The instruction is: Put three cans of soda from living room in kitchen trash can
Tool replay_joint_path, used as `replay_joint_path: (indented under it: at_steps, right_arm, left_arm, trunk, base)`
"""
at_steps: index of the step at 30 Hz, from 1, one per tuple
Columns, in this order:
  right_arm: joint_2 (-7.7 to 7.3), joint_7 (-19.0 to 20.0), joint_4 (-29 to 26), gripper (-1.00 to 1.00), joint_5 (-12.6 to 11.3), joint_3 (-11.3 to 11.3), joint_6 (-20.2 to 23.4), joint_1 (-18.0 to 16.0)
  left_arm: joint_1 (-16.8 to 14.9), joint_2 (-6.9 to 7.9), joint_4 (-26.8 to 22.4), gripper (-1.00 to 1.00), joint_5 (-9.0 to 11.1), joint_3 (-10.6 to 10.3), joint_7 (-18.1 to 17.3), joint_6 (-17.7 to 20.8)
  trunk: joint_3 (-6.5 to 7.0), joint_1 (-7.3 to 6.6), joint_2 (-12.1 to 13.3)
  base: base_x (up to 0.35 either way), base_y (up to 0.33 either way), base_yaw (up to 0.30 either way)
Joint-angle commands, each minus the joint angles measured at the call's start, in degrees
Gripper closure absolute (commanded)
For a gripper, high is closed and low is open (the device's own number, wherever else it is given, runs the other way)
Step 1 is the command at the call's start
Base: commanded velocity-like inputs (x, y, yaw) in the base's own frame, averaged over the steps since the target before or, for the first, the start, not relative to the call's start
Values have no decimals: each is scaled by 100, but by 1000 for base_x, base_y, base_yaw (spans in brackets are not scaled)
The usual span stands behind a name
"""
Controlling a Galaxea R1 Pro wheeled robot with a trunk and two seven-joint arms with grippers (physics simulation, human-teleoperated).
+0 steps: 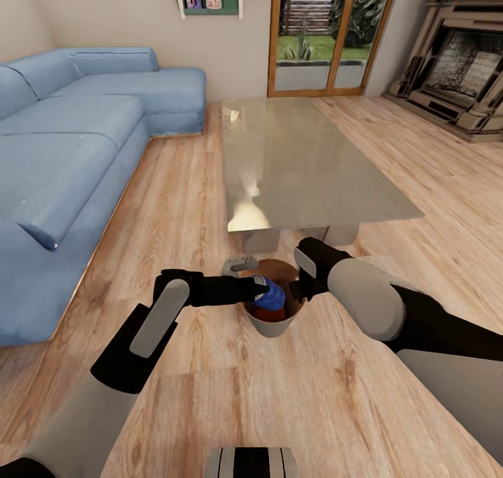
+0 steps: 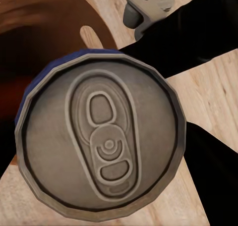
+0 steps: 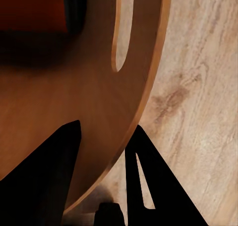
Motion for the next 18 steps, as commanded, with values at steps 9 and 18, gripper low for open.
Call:
replay_joint_path:
  at_steps: [9,18]
  right_arm:
    - [1,28,0,100,-34,-35,0,-2]
    - [1,30,-3,100,-34,-41,0,-2]
  left_arm:
    - [1,4,0,100,0,-2,2,0]
    - [1,5,-8,100,-15,4,6,0]
  trunk:
    - [1,-1,0]
    - [1,-1,0]
  base:
    - [0,0,0]
    - [0,0,0]
